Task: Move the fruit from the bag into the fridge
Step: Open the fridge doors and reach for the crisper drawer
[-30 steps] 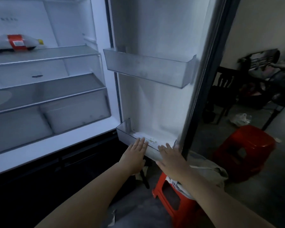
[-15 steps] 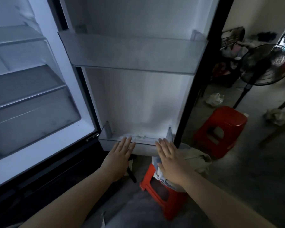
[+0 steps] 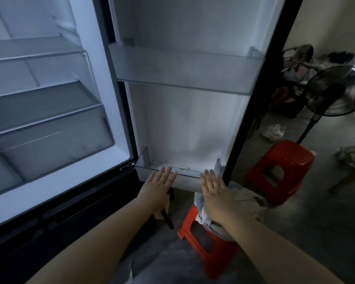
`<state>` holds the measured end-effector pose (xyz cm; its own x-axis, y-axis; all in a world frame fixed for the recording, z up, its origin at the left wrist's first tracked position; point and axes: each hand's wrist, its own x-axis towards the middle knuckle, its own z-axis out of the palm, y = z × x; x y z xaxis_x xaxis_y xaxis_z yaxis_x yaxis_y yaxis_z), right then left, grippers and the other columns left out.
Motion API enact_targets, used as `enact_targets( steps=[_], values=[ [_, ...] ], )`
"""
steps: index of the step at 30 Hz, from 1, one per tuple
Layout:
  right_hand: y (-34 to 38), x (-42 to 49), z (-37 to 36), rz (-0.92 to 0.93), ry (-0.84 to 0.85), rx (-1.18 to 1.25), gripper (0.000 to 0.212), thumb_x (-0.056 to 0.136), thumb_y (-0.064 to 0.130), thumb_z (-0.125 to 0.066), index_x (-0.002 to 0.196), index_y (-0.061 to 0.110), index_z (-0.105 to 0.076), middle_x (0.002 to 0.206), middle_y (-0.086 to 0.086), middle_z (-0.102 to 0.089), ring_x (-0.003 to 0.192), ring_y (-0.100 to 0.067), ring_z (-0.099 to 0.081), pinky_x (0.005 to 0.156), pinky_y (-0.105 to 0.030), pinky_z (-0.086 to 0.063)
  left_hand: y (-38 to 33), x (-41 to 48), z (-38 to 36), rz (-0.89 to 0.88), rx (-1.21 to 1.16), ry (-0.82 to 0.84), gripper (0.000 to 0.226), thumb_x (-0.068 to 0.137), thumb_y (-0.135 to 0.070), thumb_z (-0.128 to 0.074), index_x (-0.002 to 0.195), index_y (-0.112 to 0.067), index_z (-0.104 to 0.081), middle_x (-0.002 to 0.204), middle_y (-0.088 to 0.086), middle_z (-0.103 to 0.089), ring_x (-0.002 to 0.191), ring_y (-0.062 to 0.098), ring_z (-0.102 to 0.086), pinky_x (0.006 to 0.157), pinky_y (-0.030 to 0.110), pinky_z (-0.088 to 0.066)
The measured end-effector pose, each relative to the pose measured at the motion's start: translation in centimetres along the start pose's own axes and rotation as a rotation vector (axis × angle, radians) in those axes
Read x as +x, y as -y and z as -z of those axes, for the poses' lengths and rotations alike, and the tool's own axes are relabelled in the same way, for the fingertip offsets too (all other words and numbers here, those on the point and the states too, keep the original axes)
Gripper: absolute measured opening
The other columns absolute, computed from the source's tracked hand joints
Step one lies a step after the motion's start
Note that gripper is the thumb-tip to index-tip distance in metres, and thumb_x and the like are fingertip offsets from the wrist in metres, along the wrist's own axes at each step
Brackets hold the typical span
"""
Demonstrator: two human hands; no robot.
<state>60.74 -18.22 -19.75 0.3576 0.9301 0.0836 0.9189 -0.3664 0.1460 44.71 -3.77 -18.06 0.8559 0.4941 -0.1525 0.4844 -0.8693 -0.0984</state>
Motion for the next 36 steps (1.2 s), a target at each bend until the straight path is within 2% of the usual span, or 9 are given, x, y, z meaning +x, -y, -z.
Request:
enact_targets(
  steps=[4, 10, 16, 22, 25, 27, 29, 31, 36],
  values=[
    [3.9, -0.2, 1.1, 0.060, -0.074, 0.044, 0.097, 0.071, 0.025, -0.074, 0.146, 0.004, -0.017, 0.154, -0.016, -0.017, 0.141, -0.033, -0.016, 0.116, -0.046, -0.010, 0.2, -3.3, 0.3, 0.138, -0.232, -0.151, 0.069, 0.098, -0.036, -0.029, 0.147, -0.018, 0.015, 0.155, 0.002, 0.021, 0.142, 0.017, 0.020, 0.118, 0.036, 0.004],
    [11.8, 0.6, 2.6, 0.333, -0.173, 0.139, 0.105, 0.049, 0.031, -0.085, 0.136, 0.000, -0.032, 0.135, -0.022, -0.051, 0.123, -0.037, -0.050, 0.099, -0.047, -0.042, 4.5, -13.3, -1.4, 0.392, -0.334, -0.223, 0.067, 0.098, -0.041, -0.030, 0.149, -0.020, 0.008, 0.156, 0.000, 0.018, 0.142, 0.014, 0.020, 0.117, 0.035, 0.005],
    [21.4, 2.5, 4.5, 0.594, -0.178, 0.081, 0.102, 0.050, 0.031, -0.087, 0.135, -0.003, -0.040, 0.136, -0.023, -0.049, 0.123, -0.038, -0.049, 0.110, -0.040, -0.008, 12.6, -25.8, -1.8, 0.807, -0.470, -0.312, 0.068, 0.099, -0.041, -0.032, 0.150, -0.017, 0.004, 0.158, 0.002, 0.011, 0.144, 0.016, 0.012, 0.118, 0.036, -0.002],
    [32.7, 7.7, 8.9, 0.731, -0.205, 0.119, 0.094, 0.044, 0.029, -0.087, 0.125, -0.005, -0.055, 0.129, -0.023, -0.056, 0.118, -0.041, -0.054, 0.094, -0.050, -0.046, 21.5, -31.3, -1.8, 0.987, -0.491, -0.374, 0.069, 0.098, -0.037, -0.036, 0.150, -0.015, 0.004, 0.158, 0.004, 0.011, 0.144, 0.019, 0.012, 0.117, 0.036, 0.000],
    [38.4, 12.0, 10.9, 0.761, -0.227, 0.110, 0.093, 0.043, 0.028, -0.087, 0.124, -0.005, -0.056, 0.127, -0.024, -0.057, 0.115, -0.041, -0.056, 0.088, -0.051, -0.049, 27.2, -31.4, -1.7, 1.008, -0.432, -0.384, 0.070, 0.098, -0.036, -0.036, 0.150, -0.015, 0.006, 0.158, 0.004, 0.013, 0.144, 0.019, 0.013, 0.116, 0.036, 0.001],
    [42.0, 15.2, 12.3, 0.755, -0.243, 0.120, 0.093, 0.050, 0.029, -0.085, 0.129, -0.005, -0.051, 0.133, -0.024, -0.052, 0.122, -0.041, -0.051, 0.095, -0.051, -0.046, 31.4, -31.0, -1.6, 1.003, -0.391, -0.395, 0.071, 0.097, -0.036, -0.037, 0.150, -0.016, 0.007, 0.157, 0.003, 0.014, 0.144, 0.019, 0.013, 0.117, 0.036, 0.000],
    [45.2, 18.1, 13.4, 0.748, -0.274, 0.145, 0.087, 0.075, 0.030, -0.068, 0.144, -0.002, -0.025, 0.151, -0.022, -0.026, 0.140, -0.038, -0.024, 0.112, -0.047, -0.025, 35.5, -30.3, -1.4, 0.981, -0.352, -0.385, 0.072, 0.097, -0.035, -0.038, 0.150, -0.016, 0.008, 0.157, 0.003, 0.015, 0.144, 0.019, 0.014, 0.118, 0.036, 0.000],
    [47.6, 20.8, 14.2, 0.736, -0.222, 0.178, 0.078, 0.090, 0.028, -0.047, 0.149, 0.005, -0.001, 0.158, -0.015, 0.001, 0.145, -0.031, 0.002, 0.117, -0.041, -0.003, 38.9, -29.5, -1.3, 0.963, -0.329, -0.348, 0.074, 0.096, -0.032, -0.040, 0.150, -0.016, 0.008, 0.157, 0.003, 0.017, 0.144, 0.019, 0.015, 0.117, 0.037, 0.002],
    [51.8, 26.0, 14.6, 0.687, -0.195, 0.188, 0.075, 0.092, 0.026, -0.043, 0.149, 0.007, 0.002, 0.158, -0.012, 0.004, 0.145, -0.030, 0.005, 0.118, -0.041, -0.002, 45.7, -27.4, -1.8, 0.914, -0.182, -0.307, 0.078, 0.092, -0.028, -0.044, 0.149, -0.015, 0.008, 0.157, 0.005, 0.018, 0.143, 0.022, 0.017, 0.117, 0.037, 0.004]
  ],
)
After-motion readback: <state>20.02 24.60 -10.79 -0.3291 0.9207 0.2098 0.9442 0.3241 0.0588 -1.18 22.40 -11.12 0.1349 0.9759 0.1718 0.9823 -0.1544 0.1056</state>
